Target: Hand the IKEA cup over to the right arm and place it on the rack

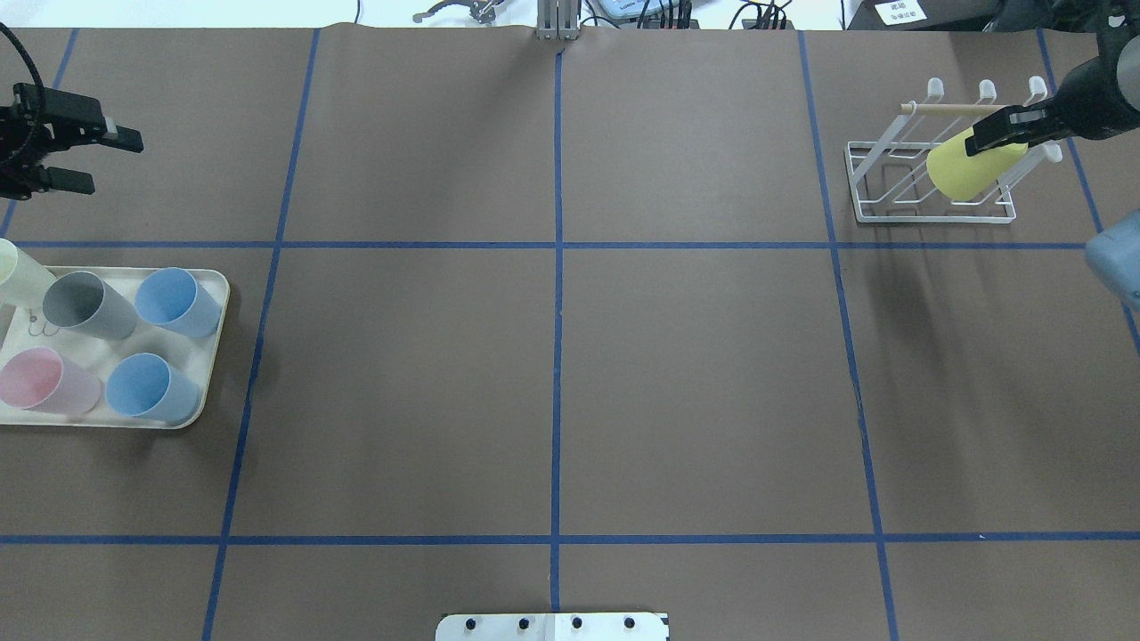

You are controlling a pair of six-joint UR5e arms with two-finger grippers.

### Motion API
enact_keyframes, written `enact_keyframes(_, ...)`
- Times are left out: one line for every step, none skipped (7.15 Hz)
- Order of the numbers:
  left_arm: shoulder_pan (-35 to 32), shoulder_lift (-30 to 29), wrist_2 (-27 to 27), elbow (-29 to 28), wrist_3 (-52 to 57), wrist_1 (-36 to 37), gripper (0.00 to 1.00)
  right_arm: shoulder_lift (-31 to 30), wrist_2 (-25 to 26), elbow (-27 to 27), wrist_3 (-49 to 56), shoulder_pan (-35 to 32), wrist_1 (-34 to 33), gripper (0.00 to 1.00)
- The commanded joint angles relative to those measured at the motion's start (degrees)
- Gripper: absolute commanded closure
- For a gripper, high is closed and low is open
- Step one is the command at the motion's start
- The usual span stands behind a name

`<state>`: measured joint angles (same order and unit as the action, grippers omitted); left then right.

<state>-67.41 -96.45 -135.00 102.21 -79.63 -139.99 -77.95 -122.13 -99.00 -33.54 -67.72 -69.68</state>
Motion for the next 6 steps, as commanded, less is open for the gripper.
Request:
enact_keyframes(0.0, 0.03, 0.0, 0.0, 0.0, -0.02, 0.0, 0.86, 0.14, 1.61, 0.06, 0.48, 0.07, 0.72)
enact_keyframes(0.0, 0.03, 0.0, 0.0, 0.0, -0.02, 0.0, 0.87, 0.23, 1.7, 0.06, 1.18, 0.07, 0.5)
enact_keyframes(0.0, 0.21, 0.0, 0.0, 0.0, -0.02, 0.0, 0.95, 0.14, 2.4, 0.23, 1.45, 0.24, 0.31)
enact_keyframes(0.0, 0.82, 0.17, -0.17, 0.52, 0.07, 0.0, 0.95, 0.23, 2.4, 0.23, 1.89, 0.33, 0.17)
enact_keyframes(0.09, 1.52, 0.26, -0.78, 4.88, 0.33, 0.0, 0.95, 0.23, 2.4, 0.23, 1.89, 0.42, 0.09)
enact_keyframes(-0.52, 4.57, 1.22, -0.96, 12.49, 1.2, 0.0, 1.04, 0.14, 2.4, 0.23, 1.89, 0.42, 0.02)
